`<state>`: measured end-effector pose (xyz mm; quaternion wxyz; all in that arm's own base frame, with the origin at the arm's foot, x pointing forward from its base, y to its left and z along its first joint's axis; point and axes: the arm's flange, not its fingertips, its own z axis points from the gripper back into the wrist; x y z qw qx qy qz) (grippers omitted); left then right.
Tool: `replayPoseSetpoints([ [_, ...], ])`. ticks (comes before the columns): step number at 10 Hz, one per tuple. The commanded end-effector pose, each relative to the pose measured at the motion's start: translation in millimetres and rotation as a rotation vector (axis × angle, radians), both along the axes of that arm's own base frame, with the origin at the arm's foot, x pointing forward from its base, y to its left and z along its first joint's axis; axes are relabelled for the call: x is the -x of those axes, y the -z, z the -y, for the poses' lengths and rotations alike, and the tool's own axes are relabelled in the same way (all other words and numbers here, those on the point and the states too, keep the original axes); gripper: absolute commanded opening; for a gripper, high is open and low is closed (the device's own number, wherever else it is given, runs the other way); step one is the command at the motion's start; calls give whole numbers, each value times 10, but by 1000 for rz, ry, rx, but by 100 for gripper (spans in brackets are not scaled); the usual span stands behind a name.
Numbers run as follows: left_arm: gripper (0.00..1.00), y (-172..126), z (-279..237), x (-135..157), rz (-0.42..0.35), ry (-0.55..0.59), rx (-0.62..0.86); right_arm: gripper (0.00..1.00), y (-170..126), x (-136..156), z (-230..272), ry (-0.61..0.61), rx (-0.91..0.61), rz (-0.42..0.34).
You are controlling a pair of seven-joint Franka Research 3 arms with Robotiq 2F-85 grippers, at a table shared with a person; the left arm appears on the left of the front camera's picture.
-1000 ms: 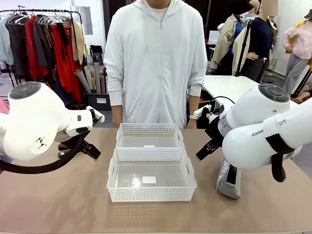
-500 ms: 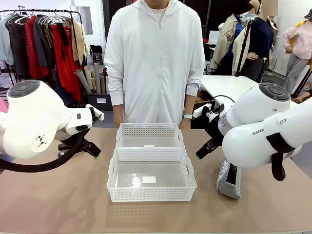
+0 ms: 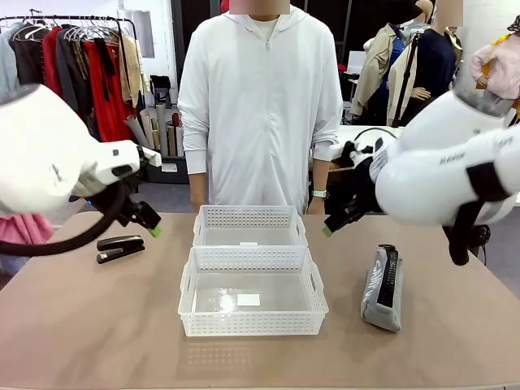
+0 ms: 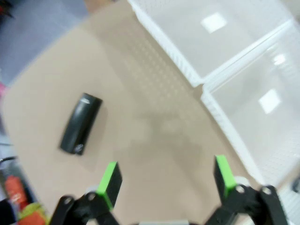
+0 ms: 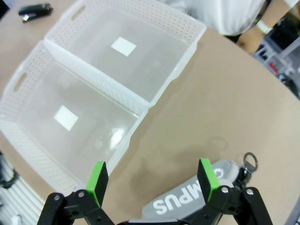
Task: Distribute items into two baskets.
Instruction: Pick up the Pencil pouch that the person points to.
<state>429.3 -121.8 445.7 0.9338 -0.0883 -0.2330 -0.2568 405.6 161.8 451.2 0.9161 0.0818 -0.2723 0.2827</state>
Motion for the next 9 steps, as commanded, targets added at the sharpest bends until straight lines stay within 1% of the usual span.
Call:
replayPoseSetpoints([
  [1,100,-312,-327,-191,-139,33,0,100,-264,-125,290,-22,-34,-61],
  [2,100,-406,-457,-242,-168,20,7,100,-384,-140,388,-38,-34,-87],
  [3,100,-485,-518,-232,-169,25,21,100,-504,-159,525,-52,-54,-111],
  [4,100,-587,-596,-180,-153,31,38,100,-635,-166,688,-56,-77,-128],
  [5,100,-724,-762,-91,-132,25,74,100,-782,-125,883,-40,-122,-128],
  [6,100,-861,-970,39,-99,7,115,100,-932,-25,1109,-23,-169,-132],
  [8,100,-1050,-1302,295,-4,-23,190,100,-1107,185,1496,21,-211,-126],
  [9,100,-1095,-1476,423,24,-32,212,100,-1157,290,1689,36,-254,-111],
])
